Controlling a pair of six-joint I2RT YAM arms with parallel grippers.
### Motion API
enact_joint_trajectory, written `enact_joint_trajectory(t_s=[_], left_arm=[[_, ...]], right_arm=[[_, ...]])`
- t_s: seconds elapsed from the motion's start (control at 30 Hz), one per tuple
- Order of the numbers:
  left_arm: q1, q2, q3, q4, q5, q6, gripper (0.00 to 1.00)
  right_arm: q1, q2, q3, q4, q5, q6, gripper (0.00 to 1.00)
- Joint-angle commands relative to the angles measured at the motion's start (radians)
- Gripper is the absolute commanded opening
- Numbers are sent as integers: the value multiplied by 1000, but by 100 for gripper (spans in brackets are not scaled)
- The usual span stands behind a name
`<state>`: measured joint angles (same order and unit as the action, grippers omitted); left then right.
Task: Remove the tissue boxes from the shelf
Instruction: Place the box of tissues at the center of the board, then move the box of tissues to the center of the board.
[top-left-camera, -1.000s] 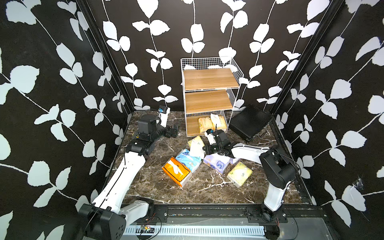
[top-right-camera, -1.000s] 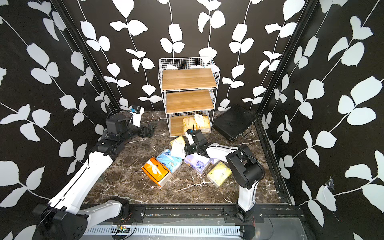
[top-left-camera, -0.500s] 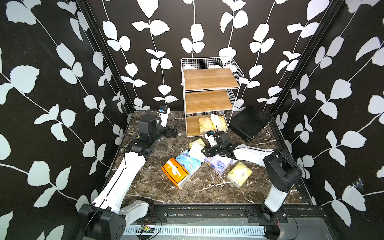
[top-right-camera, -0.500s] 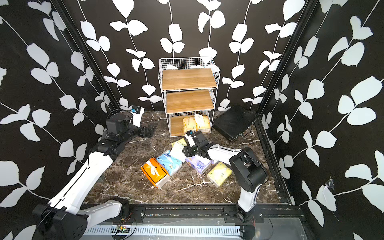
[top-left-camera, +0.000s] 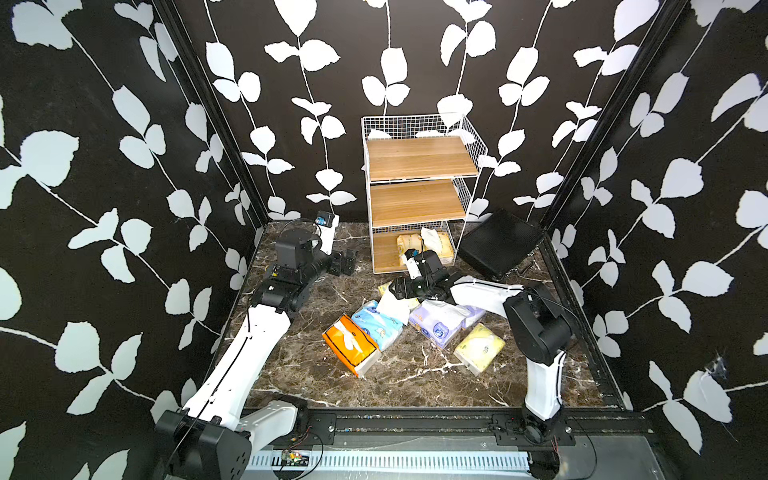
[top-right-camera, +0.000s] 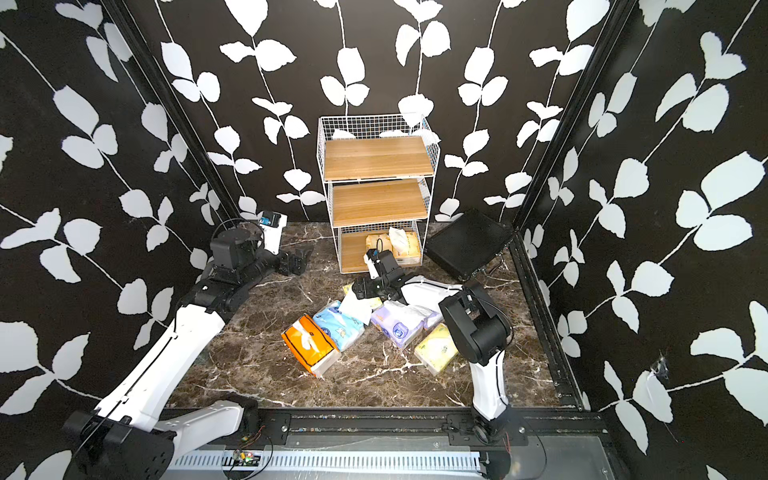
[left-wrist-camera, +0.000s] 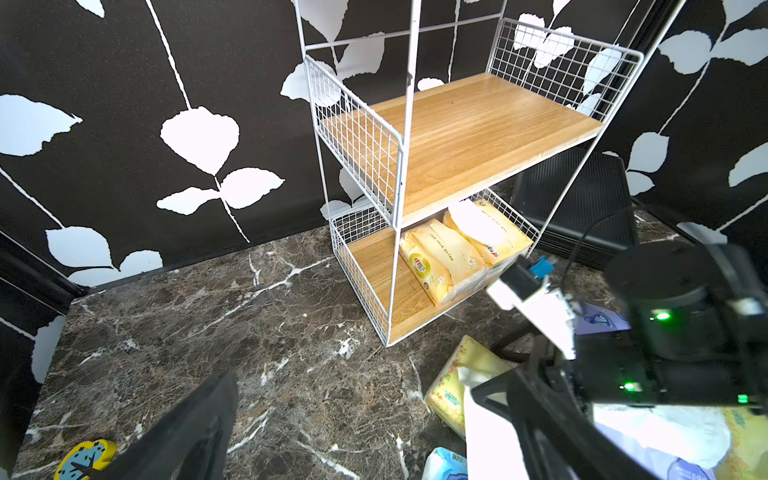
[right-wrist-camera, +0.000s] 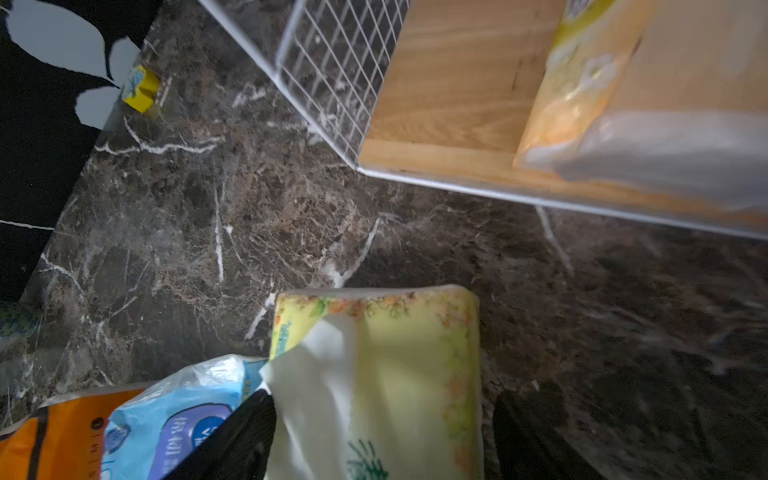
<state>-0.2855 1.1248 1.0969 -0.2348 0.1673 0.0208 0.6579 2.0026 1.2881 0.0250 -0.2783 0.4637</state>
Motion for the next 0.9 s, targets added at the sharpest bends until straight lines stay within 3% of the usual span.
enact_joint_trajectory(t_s=[0.0,0.43,0.53,0.63,0.77,0.87], left_arm=[[-3,-34,-9,8,2,-2,99],[-3,-12,-17,6,-40,11,99],[-4,-2,-5,1,-28,7,99],[-3,-5,-11,6,-21,6,99],[-3,-19,-14,14,-11,3,99],[-3,-22,-23,22,-19,2,99]], right_arm=[[26,34,54,57,-61,39,81],[67,-5,33,131,-63,82,83],[67,-49,31,96,-2,70,87],[67,-108,-37,62,98,47,99],[65,-177,-80,4,230,7,99],[52,-221,-115,0,259,-6,99]])
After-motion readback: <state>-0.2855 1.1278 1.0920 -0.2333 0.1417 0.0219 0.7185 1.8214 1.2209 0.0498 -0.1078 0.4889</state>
